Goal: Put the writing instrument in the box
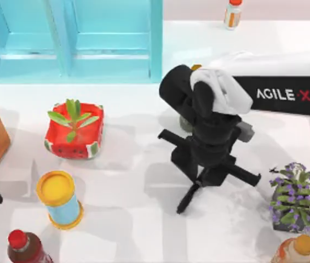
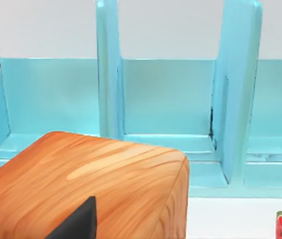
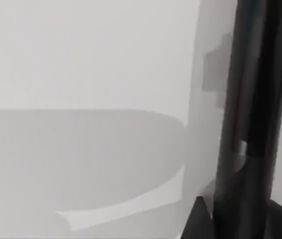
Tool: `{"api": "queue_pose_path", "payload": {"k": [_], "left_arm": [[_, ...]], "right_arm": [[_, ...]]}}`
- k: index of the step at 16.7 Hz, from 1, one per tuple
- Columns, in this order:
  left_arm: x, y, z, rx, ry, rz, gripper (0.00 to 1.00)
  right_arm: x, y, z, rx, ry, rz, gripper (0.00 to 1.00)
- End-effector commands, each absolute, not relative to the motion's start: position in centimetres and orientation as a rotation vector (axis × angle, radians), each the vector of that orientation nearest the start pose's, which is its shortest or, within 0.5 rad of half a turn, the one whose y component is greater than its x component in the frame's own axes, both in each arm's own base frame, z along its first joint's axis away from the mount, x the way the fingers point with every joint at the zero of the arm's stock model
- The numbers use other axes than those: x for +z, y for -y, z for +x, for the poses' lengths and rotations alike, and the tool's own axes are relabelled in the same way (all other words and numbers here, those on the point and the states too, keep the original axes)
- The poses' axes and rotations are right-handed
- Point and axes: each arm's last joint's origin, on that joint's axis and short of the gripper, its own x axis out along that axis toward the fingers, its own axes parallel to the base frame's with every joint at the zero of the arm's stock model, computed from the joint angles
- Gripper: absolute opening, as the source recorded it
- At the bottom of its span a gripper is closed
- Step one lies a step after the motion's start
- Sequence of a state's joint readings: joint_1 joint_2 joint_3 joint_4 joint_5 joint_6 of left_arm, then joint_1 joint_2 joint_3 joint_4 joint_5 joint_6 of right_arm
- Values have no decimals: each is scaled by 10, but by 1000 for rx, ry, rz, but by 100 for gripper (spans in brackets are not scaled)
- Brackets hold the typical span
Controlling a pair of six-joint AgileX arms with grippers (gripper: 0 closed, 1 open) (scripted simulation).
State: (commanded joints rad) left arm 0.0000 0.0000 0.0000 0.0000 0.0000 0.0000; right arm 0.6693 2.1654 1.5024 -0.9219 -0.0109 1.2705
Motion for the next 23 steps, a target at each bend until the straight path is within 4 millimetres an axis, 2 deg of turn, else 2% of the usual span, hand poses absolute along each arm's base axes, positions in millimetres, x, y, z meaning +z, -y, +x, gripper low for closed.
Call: {"api": "queue_pose_path", "payload": {"k": [4,11,13,17,20,22,23], "left_arm": [[160,1,106,0,0,0,100],[160,1,106,0,0,0,100],[160,1,106,0,0,0,100],[160,1,106,0,0,0,100],[160,1,106,0,0,0,100],[160,1,106,0,0,0,100],[160,1,106,0,0,0,100]], "right_arm": [[137,-258,305,-482,-1574,423,0],[208,-253,314,-469,-1539,462,0],[215,-252,315,-465,-1531,471,0],[213,-253,315,-466,-1534,467,0],[216,-231,329,-504,-1528,501,0],[218,-198,347,-563,-1518,557,0],[219,-175,358,-604,-1510,597,0]]}}
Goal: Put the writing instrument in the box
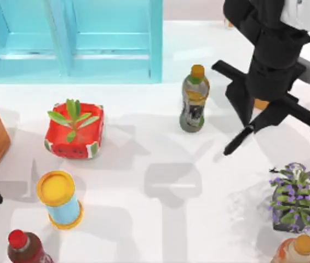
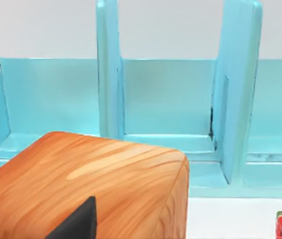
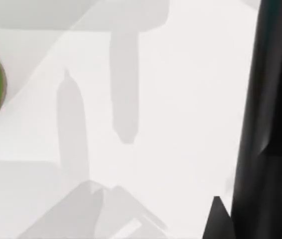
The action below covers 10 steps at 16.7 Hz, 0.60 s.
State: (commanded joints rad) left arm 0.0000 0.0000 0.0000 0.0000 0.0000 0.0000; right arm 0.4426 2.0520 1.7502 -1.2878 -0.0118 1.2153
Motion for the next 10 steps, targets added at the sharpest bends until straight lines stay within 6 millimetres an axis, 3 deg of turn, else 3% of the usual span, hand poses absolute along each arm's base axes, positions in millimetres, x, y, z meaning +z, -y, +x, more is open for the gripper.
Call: {"api": "queue_pose_path", "payload": {"k": [2,5,8,10], "left_arm": [[160,1,106,0,0,0,100],[160,1,106,0,0,0,100],[160,1,106,0,0,0,100],[160,1,106,0,0,0,100]], "right_arm": [[221,-116,379,-710,-1482,701,0],[223,-2,393,-903,-1410,902,0],[228,106,372,-1073,-1319,1086,0],[233,154,349,-1144,-1269,1165,0]]}}
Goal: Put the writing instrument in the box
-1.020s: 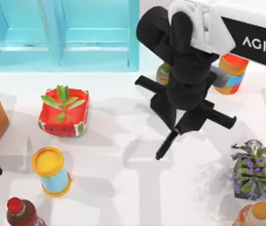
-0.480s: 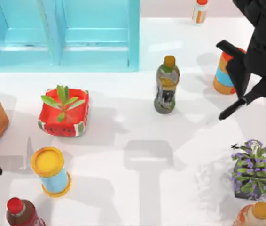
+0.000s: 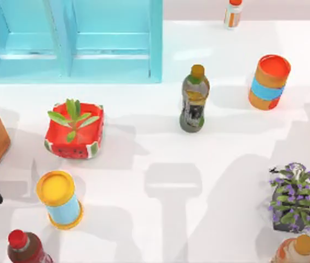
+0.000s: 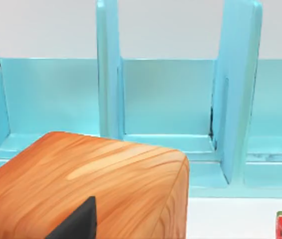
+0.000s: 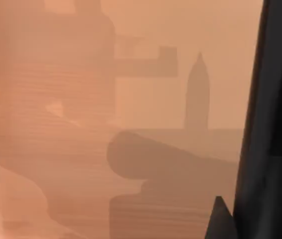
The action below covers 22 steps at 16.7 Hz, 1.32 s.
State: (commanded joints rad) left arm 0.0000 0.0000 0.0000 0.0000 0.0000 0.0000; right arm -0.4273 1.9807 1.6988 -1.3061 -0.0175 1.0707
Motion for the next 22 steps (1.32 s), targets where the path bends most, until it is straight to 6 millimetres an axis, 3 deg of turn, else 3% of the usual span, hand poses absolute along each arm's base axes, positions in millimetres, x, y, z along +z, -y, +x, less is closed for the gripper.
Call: {"api": "queue_pose_path", "payload": {"k": [2,5,11,22], "left_arm": [[160,1,106,0,0,0,100],[160,1,106,0,0,0,100],[160,1,106,0,0,0,100],[160,1,106,0,0,0,100]], "right_arm": [[237,184,328,-1186,-1232,1212,0],[242,202,312,-1205,-1202,1235,0],[238,200,314,-1204,-1204,1234,0],[184,173,314,-1205,-1202,1235,0]]}}
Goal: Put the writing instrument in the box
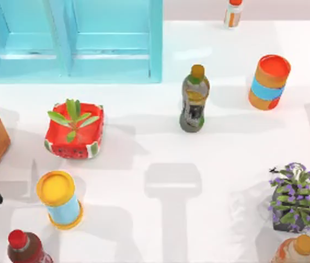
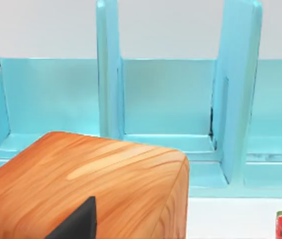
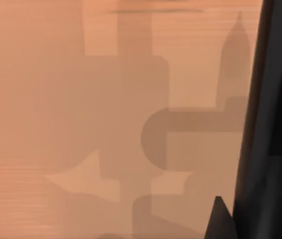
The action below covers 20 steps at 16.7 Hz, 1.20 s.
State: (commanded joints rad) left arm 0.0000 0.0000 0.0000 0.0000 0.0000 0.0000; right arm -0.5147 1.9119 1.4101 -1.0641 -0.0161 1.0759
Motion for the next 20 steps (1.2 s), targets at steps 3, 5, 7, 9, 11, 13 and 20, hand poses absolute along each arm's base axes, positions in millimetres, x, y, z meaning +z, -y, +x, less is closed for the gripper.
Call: {"api": "queue_pose_path", "payload": {"k": [3,5,7,9,11,13,20], "left_arm": [[160,1,106,0,0,0,100],[160,1,106,0,0,0,100],[160,1,106,0,0,0,100],[160,1,106,0,0,0,100],[160,1,106,0,0,0,100],[160,1,106,0,0,0,100],[160,1,106,0,0,0,100]], "right_arm": [[184,173,314,-1205,-1202,1236,0],[184,173,314,-1205,-1202,1236,8],[184,173,314,-1205,-1202,1236,23],[184,173,314,-1205,-1202,1236,38],[184,173,314,-1205,-1202,1236,53],[184,173,314,-1205,-1202,1236,68],[184,173,314,-1205,-1202,1236,100]]}}
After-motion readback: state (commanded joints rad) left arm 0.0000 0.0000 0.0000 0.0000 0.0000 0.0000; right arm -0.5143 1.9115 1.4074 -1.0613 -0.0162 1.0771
